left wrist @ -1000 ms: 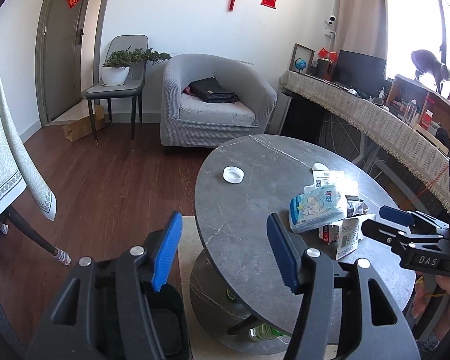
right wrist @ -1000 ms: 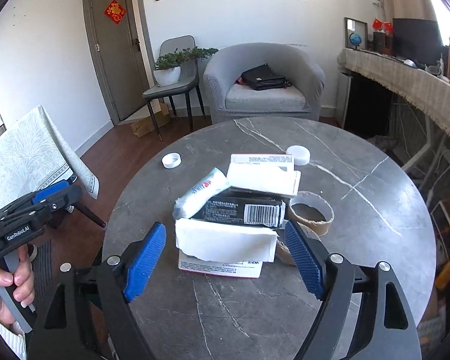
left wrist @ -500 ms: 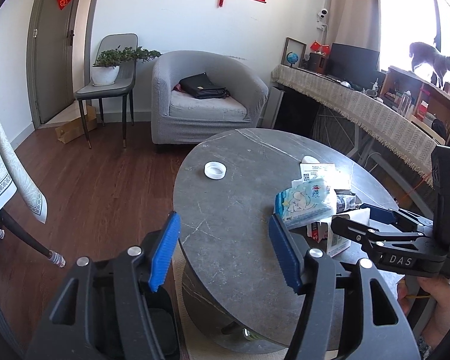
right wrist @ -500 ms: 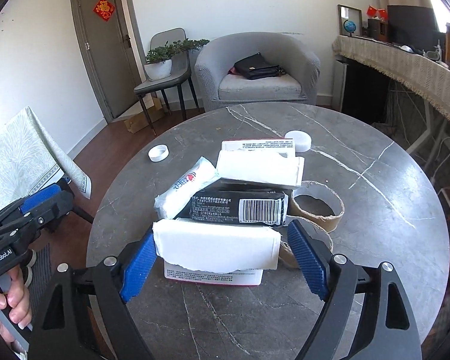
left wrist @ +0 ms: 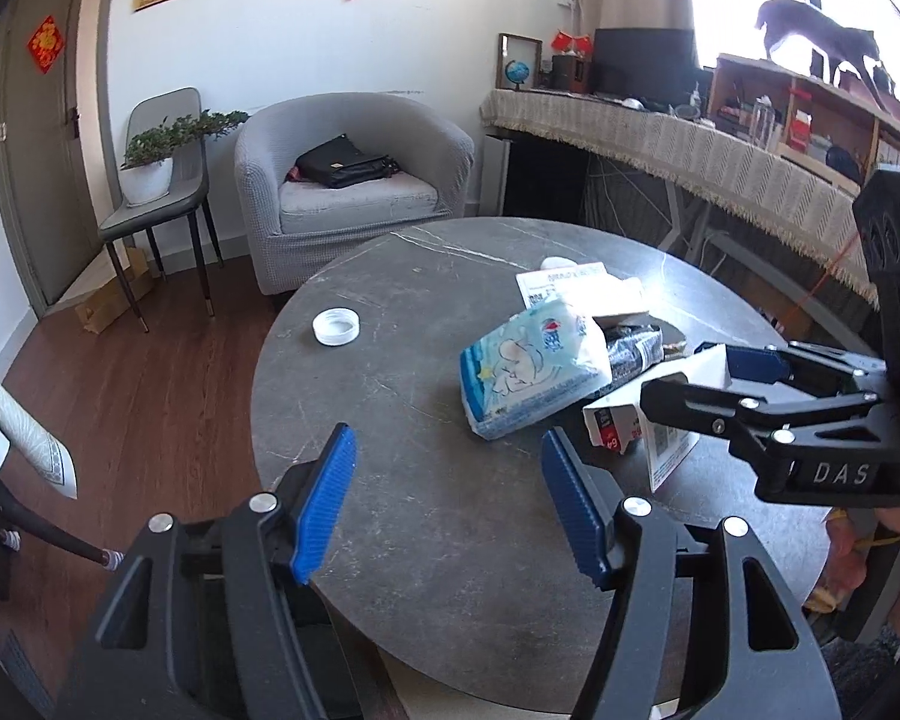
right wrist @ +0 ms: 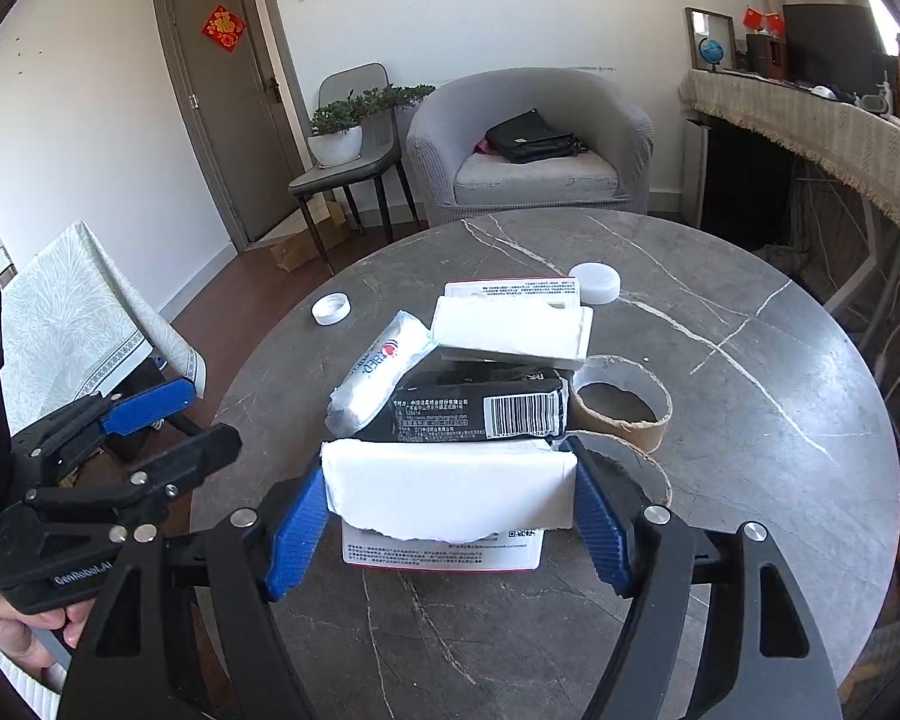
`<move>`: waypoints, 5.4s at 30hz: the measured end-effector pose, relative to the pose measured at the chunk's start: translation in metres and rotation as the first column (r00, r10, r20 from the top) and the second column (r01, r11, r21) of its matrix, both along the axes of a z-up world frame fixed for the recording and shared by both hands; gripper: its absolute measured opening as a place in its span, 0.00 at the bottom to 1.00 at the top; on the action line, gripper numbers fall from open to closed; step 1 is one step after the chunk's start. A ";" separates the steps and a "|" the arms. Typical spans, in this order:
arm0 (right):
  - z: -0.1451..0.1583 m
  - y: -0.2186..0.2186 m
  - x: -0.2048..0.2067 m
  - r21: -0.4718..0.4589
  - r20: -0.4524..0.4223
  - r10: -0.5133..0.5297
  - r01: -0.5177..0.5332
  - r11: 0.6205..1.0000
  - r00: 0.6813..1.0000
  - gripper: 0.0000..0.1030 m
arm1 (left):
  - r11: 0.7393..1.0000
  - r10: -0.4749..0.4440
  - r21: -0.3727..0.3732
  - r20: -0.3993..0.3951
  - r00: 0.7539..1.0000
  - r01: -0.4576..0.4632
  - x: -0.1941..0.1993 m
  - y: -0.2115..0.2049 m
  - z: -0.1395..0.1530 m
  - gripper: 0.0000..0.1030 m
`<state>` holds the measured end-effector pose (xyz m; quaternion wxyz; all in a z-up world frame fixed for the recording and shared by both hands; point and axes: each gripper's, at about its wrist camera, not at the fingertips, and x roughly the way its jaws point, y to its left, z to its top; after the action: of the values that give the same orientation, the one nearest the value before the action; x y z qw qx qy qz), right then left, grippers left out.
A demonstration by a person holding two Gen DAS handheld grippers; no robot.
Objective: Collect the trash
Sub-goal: 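Grasp a white paper sheet with the right tool while the left tool grasps the blue tissue pack, then lift and carry the paper sheet and tissue pack over the green bin with both tools, then open the left tool to drop the blue tissue pack into the bin, then lower the white paper sheet into the bin and open the right tool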
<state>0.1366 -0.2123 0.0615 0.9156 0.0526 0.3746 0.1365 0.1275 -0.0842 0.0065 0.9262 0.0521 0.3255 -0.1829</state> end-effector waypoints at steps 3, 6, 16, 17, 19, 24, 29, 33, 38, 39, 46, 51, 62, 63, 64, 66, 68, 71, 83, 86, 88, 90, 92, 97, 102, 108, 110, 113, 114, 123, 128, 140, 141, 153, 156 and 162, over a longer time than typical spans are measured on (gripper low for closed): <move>0.000 -0.008 -0.003 0.028 -0.007 0.003 -0.003 1.000 1.000 0.72 | 0.998 -0.035 0.059 0.012 0.999 0.035 -0.001 -0.016 -0.006 0.63; 0.004 -0.016 -0.008 0.054 -0.001 0.008 -0.008 0.999 1.000 0.72 | 0.996 -0.059 0.074 0.014 0.998 0.058 0.000 -0.027 -0.010 0.63; 0.019 -0.052 -0.025 0.040 0.058 -0.057 0.055 0.998 0.997 0.72 | 0.995 -0.081 0.050 0.008 0.997 0.081 0.007 -0.052 -0.014 0.66; 0.019 -0.056 -0.026 0.045 0.059 -0.065 0.063 0.997 0.996 0.72 | 0.995 -0.083 0.053 0.003 0.997 0.082 0.008 -0.056 -0.015 0.66; 0.018 -0.064 -0.026 0.053 0.052 -0.073 0.070 0.996 0.996 0.72 | 0.995 -0.083 0.063 -0.002 0.997 0.083 0.012 -0.060 -0.017 0.66; 0.014 -0.070 -0.027 0.059 0.038 -0.070 0.068 0.996 0.997 0.72 | 0.989 -0.077 0.130 -0.002 0.997 0.076 0.019 -0.071 -0.026 0.66; 0.012 -0.075 -0.027 0.068 0.031 -0.070 0.068 0.995 0.997 0.72 | 0.977 -0.079 0.201 0.000 0.997 0.077 0.022 -0.077 -0.034 0.50; 0.013 -0.075 -0.030 0.072 0.032 -0.074 0.072 0.995 0.997 0.72 | 0.979 -0.084 0.188 0.005 0.996 0.082 0.022 -0.076 -0.033 0.40; 0.013 -0.073 -0.029 0.071 0.030 -0.065 0.063 0.996 0.997 0.72 | 0.986 -0.082 0.149 0.007 0.997 0.080 0.021 -0.072 -0.028 0.29; 0.013 -0.071 -0.029 0.069 0.030 -0.062 0.060 0.996 0.998 0.72 | 0.989 -0.079 0.129 0.005 0.997 0.077 0.022 -0.069 -0.026 0.27; 0.015 -0.058 -0.026 0.060 0.033 -0.039 0.037 0.997 0.999 0.72 | 0.999 -0.053 -0.014 -0.017 0.998 0.053 0.022 -0.046 -0.013 0.18; 0.018 -0.045 -0.023 0.063 0.041 -0.015 0.012 0.998 0.999 0.72 | 0.998 -0.032 -0.052 -0.019 0.999 0.031 0.018 -0.030 -0.006 0.16; 0.025 0.003 -0.011 0.061 0.088 0.072 -0.078 0.995 0.994 0.72 | 0.989 0.056 -0.133 -0.007 0.998 -0.056 0.014 0.024 0.013 0.13; 0.025 0.007 -0.011 0.066 0.093 0.080 -0.087 0.994 0.992 0.72 | 0.989 0.064 -0.136 -0.003 0.998 -0.064 0.013 0.029 0.014 0.13; 0.026 0.012 -0.011 0.067 0.101 0.090 -0.097 0.993 0.991 0.72 | 0.988 0.071 -0.141 -0.002 0.998 -0.070 0.012 0.035 0.016 0.13; 0.025 0.021 -0.009 0.069 0.119 0.105 -0.114 0.991 0.987 0.72 | 0.985 0.089 -0.150 0.003 0.996 -0.087 0.010 0.047 0.018 0.13; 0.023 0.030 -0.006 0.070 0.128 0.121 -0.130 0.989 0.984 0.72 | 0.983 0.111 -0.151 0.010 0.994 -0.109 0.008 0.060 0.021 0.13; 0.021 0.044 0.000 0.089 0.117 0.141 -0.151 0.984 0.983 0.72 | 0.981 0.139 -0.136 0.015 0.990 -0.136 0.006 0.076 0.022 0.13; 0.028 0.107 0.010 0.099 0.130 0.222 -0.236 0.967 0.966 0.72 | 0.971 0.216 -0.098 -0.013 0.976 -0.216 -0.005 0.135 0.010 0.13; 0.030 0.120 0.012 0.099 0.132 0.242 -0.256 0.962 0.961 0.72 | 0.968 0.233 -0.088 -0.032 0.972 -0.235 -0.008 0.149 0.004 0.13; 0.029 0.129 0.013 0.102 0.130 0.254 -0.268 0.958 0.958 0.72 | 0.966 0.245 -0.076 -0.047 0.968 -0.248 -0.009 0.156 -0.002 0.13; 0.028 0.139 0.014 0.100 0.127 0.268 -0.281 0.954 0.955 0.72 | 0.964 0.254 -0.063 -0.063 0.965 -0.258 -0.009 0.165 -0.008 0.13; 0.027 0.148 0.015 0.098 0.127 0.281 -0.294 0.951 0.951 0.72 | 0.963 0.261 -0.045 -0.076 0.962 -0.265 -0.010 0.172 -0.014 0.13; 0.026 0.172 0.016 0.092 0.126 0.310 -0.322 0.942 0.942 0.72 | 0.960 0.275 -0.016 -0.120 0.954 -0.279 -0.011 0.188 -0.032 0.13; 0.025 0.192 0.017 0.086 0.120 0.334 -0.345 0.935 0.935 0.72 | 0.961 0.274 0.023 -0.173 0.946 -0.274 -0.015 0.198 -0.051 0.13; 0.019 0.212 0.022 0.081 0.102 0.353 -0.361 0.929 0.930 0.72 | 0.961 0.272 0.026 -0.265 0.925 -0.275 -0.018 0.219 -0.082 0.13; 0.017 0.218 0.023 0.079 0.093 0.360 -0.367 0.927 0.928 0.72 | 0.959 0.279 0.029 -0.295 0.914 -0.283 -0.020 0.225 -0.092 0.13; 0.013 0.227 0.024 0.076 0.083 0.368 -0.374 0.924 0.926 0.72 | 0.957 0.287 0.054 -0.325 0.901 -0.285 -0.020 0.233 -0.105 0.13; 0.012 0.230 0.025 0.075 0.079 0.371 -0.376 0.923 0.925 0.72 | 0.956 0.290 0.061 -0.336 0.896 -0.286 -0.019 0.235 -0.110 0.13; 0.002 0.248 0.028 0.075 0.051 0.390 -0.393 0.916 0.919 0.72 | 0.963 0.267 0.094 -0.463 0.845 -0.253 -0.020 0.248 -0.153 0.13; -0.003 0.257 0.029 0.072 0.037 0.399 -0.401 0.913 0.916 0.72 | 0.965 0.257 0.097 -0.533 0.806 -0.243 -0.021 0.250 -0.176 0.15; -0.026 0.278 0.036 0.056 -0.027 0.411 -0.409 0.911 0.911 0.72 | 0.960 0.269 0.091 -0.547 0.792 -0.263 -0.027 0.265 -0.181 0.37; -0.029 0.280 0.037 0.053 -0.034 0.412 -0.410 0.911 0.911 0.72 | 0.959 0.275 0.093 -0.539 0.796 -0.268 -0.028 0.267 -0.178 0.39; -0.075 0.300 0.043 0.014 -0.175 0.421 -0.425 0.905 0.890 0.72 | 0.927 0.346 -0.009 -0.369 0.863 -0.376 -0.039 0.304 -0.112 0.28; -0.083 0.305 0.041 -0.003 -0.195 0.423 -0.432 0.902 0.885 0.72 | 0.920 0.355 -0.046 -0.325 0.876 -0.390 -0.041 0.309 -0.091 0.25; -0.102 0.312 0.040 -0.030 -0.247 0.430 -0.450 0.892 0.868 0.72 | 0.919 0.354 -0.080 -0.267 0.896 -0.387 -0.042 0.306 -0.064 0.23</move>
<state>0.1764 0.0993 -0.0406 0.8111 -0.0583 0.4875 0.3180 0.0858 0.2219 -0.0572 0.8976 -0.0951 0.4295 -0.0290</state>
